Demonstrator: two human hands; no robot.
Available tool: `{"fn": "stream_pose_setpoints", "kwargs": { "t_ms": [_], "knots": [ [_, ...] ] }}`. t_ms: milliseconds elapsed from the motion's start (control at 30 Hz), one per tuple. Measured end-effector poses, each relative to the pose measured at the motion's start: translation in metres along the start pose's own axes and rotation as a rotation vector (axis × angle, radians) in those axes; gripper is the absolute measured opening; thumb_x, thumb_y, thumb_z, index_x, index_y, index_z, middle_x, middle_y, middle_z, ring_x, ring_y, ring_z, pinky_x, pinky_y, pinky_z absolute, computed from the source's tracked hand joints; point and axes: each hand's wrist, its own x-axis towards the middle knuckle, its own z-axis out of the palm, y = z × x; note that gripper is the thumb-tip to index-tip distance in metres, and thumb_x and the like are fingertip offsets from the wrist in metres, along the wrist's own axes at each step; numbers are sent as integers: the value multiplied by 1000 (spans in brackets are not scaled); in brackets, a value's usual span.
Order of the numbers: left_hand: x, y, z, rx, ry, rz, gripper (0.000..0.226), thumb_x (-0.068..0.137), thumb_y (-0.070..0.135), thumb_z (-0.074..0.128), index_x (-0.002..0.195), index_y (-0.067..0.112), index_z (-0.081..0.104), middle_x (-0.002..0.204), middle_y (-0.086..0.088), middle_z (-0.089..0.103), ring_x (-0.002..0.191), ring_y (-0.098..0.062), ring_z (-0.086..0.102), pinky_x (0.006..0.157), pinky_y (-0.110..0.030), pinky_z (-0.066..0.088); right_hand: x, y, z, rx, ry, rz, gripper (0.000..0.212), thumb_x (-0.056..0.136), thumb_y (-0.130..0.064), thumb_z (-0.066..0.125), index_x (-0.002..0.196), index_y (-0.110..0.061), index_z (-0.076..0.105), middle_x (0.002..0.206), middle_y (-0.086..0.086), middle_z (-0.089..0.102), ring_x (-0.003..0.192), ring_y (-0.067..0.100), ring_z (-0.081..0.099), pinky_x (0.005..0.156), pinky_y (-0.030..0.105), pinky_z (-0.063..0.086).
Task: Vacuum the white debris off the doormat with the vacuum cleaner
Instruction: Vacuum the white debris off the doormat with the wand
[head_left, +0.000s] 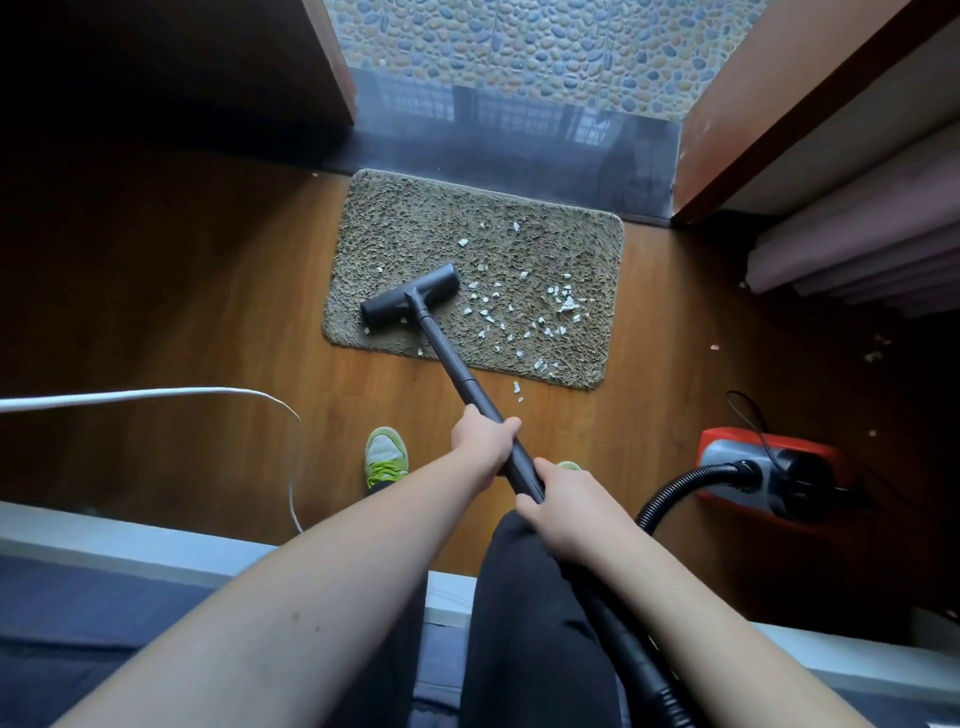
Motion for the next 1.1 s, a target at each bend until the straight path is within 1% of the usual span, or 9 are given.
{"fn": "stream_pose_setpoints", "kwargs": {
  "t_ms": [67,167,267,333,433,567,667,867,1100],
  "knots": [
    [-3,-3,4,18,-8,-4,32,87,25,64,112,12,48,107,-12,60,88,-31,63,65,-38,59,-4,6,0,9,-7,14,22,94,-33,47,110,-18,50,81,-3,51,79,22,55,63,32,42],
    [-9,-10,15,46,-21,-7,36,88,25,63,116,11,48,107,-11,59,85,-29,60,62,-34,56,-14,16,2,21,-29,41,26,95,-34,46,117,-21,49,93,1,59,82,22,59,71,33,50],
    [-16,-17,26,92,-36,4,38,87,26,63,118,11,46,109,-11,60,87,-29,60,68,-36,56,-23,30,7,19,-10,29,19,95,-35,46,109,-23,47,87,-1,57,77,20,57,64,32,46],
    [-21,-20,33,108,-49,11,41,87,28,62,121,14,45,108,-8,60,92,-31,61,79,-40,58,-29,38,9,24,5,29,16,94,-35,47,105,-24,46,83,-3,55,73,18,55,59,30,41],
    [-26,-21,43,109,-66,10,45,87,28,61,126,15,44,102,-5,57,95,-32,63,87,-43,56,-34,48,7,31,16,39,22,93,-36,46,112,-25,50,86,-2,60,73,18,55,58,30,41],
    [-30,-17,57,117,-69,8,34,86,28,61,110,15,42,104,-8,61,90,-30,62,86,-41,57,-35,61,-3,24,-5,45,18,92,-36,45,107,-26,49,90,1,63,76,21,57,55,27,39],
    [-32,-10,67,115,-75,-5,35,86,28,60,113,14,43,105,-9,61,91,-30,63,85,-40,57,-34,72,-13,8,-22,42,13,93,-37,45,98,-26,44,84,-1,60,71,19,55,56,30,40],
    [-45,7,88,131,-86,-29,40,89,27,58,123,11,44,103,-7,60,85,-26,60,52,-27,41,-40,92,-37,38,-32,34,12,93,-35,47,85,-29,40,72,-3,56,55,10,52,50,26,39],
    [-52,42,112,150,-90,-30,44,88,29,58,126,13,43,106,-7,61,86,-25,60,66,-30,46,-36,113,-72,61,-8,14,11,93,-35,49,97,-25,51,74,-3,57,65,11,55,56,25,41]
  ]
}}
